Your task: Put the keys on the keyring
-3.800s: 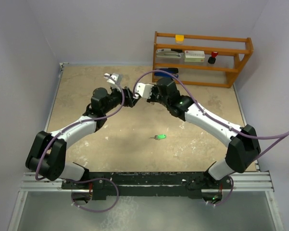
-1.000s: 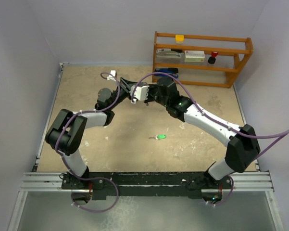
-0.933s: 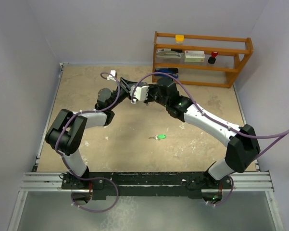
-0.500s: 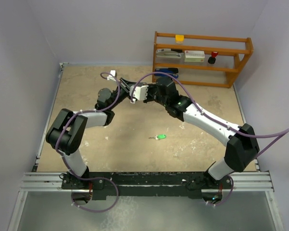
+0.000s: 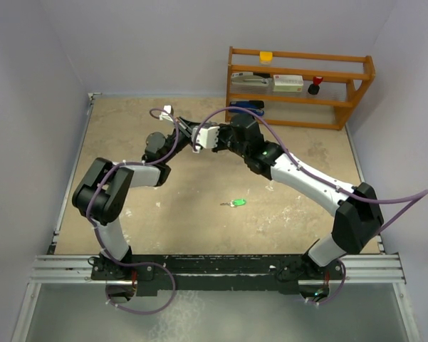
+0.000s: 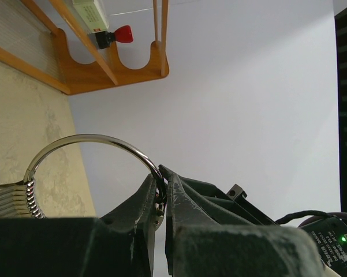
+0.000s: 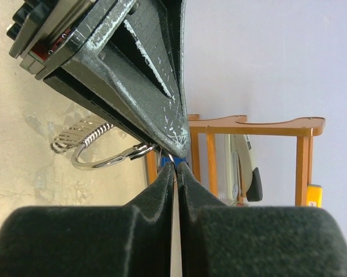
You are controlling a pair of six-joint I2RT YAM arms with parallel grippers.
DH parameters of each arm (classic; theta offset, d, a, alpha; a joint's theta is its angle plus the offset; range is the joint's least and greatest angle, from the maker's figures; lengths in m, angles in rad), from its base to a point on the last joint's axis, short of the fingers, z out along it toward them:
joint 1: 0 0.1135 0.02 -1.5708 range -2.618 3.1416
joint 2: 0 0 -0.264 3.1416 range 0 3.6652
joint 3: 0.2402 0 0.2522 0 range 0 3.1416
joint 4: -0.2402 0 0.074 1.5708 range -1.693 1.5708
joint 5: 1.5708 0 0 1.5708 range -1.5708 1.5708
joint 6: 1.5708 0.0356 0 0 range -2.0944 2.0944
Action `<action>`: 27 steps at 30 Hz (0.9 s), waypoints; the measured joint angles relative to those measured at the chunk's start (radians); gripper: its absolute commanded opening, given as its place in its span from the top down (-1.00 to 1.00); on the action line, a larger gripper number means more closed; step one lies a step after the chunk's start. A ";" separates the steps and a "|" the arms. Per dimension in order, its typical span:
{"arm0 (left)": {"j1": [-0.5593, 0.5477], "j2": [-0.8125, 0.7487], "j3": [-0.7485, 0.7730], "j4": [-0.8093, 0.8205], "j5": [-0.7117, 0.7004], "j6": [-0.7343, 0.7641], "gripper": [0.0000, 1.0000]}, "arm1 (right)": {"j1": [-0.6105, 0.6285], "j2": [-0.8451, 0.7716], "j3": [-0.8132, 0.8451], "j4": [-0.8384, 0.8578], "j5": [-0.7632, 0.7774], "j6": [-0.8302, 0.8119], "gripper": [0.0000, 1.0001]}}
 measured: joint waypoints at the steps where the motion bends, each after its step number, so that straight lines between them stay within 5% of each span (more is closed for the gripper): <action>1: 0.000 0.002 0.000 0.005 0.000 -0.004 1.00 | 0.001 0.000 0.000 0.003 0.005 0.001 0.74; 10: -0.001 0.010 0.000 0.044 0.012 -0.024 1.00 | 0.006 -0.030 -0.051 0.082 0.031 0.023 0.60; 19: -0.002 0.013 0.000 0.088 0.040 -0.033 1.00 | 0.008 -0.164 -0.106 0.126 0.126 0.204 0.18; 27: 0.000 0.071 0.000 0.154 0.076 -0.043 1.00 | 0.007 -0.210 -0.118 0.168 0.254 0.474 0.21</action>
